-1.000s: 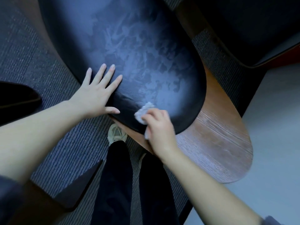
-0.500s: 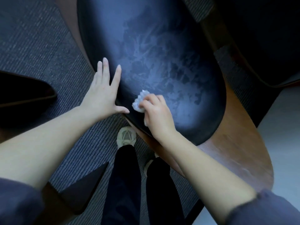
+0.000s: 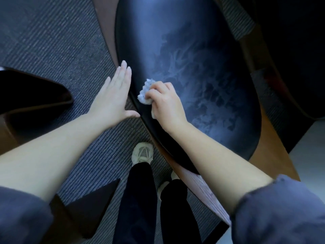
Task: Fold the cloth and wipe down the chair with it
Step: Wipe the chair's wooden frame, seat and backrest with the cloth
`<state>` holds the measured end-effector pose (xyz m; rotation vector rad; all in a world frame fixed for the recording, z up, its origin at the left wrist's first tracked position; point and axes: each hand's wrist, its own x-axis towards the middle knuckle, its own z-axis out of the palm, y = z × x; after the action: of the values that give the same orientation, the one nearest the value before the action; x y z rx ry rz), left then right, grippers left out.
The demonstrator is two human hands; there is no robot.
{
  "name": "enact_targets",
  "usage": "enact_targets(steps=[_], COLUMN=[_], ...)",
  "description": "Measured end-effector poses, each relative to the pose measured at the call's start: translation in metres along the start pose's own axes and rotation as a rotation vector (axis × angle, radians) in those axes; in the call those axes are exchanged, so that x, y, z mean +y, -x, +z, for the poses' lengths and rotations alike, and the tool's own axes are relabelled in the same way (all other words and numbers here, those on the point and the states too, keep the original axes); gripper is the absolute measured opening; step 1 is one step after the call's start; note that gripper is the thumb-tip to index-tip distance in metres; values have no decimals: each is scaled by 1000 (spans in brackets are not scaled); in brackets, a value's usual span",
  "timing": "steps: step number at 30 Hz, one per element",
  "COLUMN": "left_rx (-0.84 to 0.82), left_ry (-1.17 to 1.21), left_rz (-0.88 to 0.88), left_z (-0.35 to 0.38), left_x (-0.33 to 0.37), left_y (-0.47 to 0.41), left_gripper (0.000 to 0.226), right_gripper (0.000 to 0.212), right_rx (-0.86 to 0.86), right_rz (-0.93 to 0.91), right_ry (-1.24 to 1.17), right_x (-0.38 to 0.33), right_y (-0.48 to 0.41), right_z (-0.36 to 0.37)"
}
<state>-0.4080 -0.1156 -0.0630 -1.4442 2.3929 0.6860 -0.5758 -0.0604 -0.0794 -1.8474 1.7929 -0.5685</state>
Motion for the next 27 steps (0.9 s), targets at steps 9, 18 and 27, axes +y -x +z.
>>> enact_targets(steps=[9, 18, 27], left_rx=[-38, -8, -127], left_ry=[-5, -127, -181], left_rz=[-76, -50, 24], left_z=[-2, -7, -14], left_x=[-5, -2, 11], left_y=[-6, -5, -9], left_gripper=[136, 133, 138], right_gripper=[20, 25, 34], right_rx=[-192, -80, 71], right_rz=[-229, -68, 192], right_ry=[89, 6, -60], right_x=[16, 12, 10], right_y=[27, 24, -58], right_z=[-18, -26, -14])
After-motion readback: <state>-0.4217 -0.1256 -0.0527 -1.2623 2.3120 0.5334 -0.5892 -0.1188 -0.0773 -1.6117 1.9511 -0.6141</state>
